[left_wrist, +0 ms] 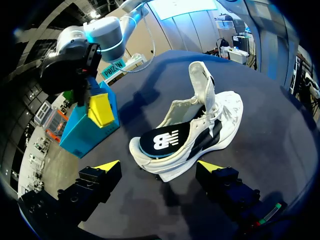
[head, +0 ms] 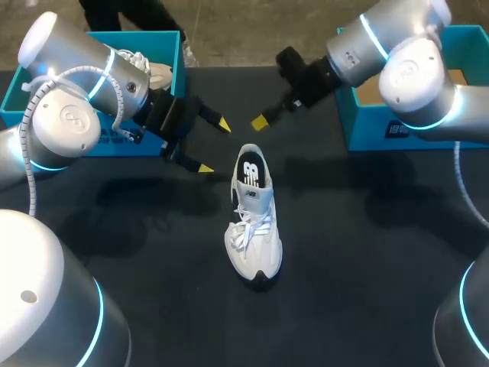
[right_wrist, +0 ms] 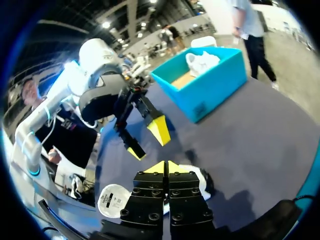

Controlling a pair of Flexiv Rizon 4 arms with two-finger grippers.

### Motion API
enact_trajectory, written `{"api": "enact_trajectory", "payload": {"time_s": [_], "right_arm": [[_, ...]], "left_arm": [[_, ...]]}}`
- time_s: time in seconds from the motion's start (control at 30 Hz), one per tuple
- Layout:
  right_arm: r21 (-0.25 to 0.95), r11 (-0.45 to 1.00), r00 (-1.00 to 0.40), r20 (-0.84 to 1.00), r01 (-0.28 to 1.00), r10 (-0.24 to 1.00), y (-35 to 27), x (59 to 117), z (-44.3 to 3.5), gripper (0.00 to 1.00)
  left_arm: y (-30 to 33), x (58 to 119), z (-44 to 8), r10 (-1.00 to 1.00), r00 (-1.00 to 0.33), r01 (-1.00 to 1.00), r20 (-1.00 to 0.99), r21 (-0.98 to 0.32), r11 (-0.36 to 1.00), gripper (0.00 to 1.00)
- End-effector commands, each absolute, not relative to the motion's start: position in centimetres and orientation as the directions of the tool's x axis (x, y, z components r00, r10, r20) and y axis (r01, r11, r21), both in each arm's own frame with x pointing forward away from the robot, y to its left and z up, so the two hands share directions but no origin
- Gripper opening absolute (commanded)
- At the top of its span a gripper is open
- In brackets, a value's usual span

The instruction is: Take the shoe out of the shoebox, open the shoe tongue, remove and reinsert the insole, then place the shoe into the shoebox

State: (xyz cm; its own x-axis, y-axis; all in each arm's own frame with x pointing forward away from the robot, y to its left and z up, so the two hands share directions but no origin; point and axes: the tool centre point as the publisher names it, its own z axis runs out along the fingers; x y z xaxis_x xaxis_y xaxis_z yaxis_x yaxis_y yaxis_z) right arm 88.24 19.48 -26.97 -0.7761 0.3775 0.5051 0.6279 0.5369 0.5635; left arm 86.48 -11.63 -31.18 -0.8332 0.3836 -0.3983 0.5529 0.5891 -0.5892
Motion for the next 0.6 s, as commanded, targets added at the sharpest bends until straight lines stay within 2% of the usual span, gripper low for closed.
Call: {"api": "enact_trajectory", "payload": {"time_s": [0.03,0.6], "right_arm": [[0.519,0.564,-0.767,0.425,0.642,0.482,19.25,87.70,-25.79,0.00],[0.520,0.558,-0.762,0.424,0.647,0.489,19.48,87.82,-25.99,0.00]], "left_arm": [[-11.63,86.45,-31.20,0.384,-0.833,0.554,-0.399,-0.587,0.590,1.00],[-11.63,86.45,-31.20,0.384,-0.833,0.554,-0.399,-0.587,0.590,1.00]]}}
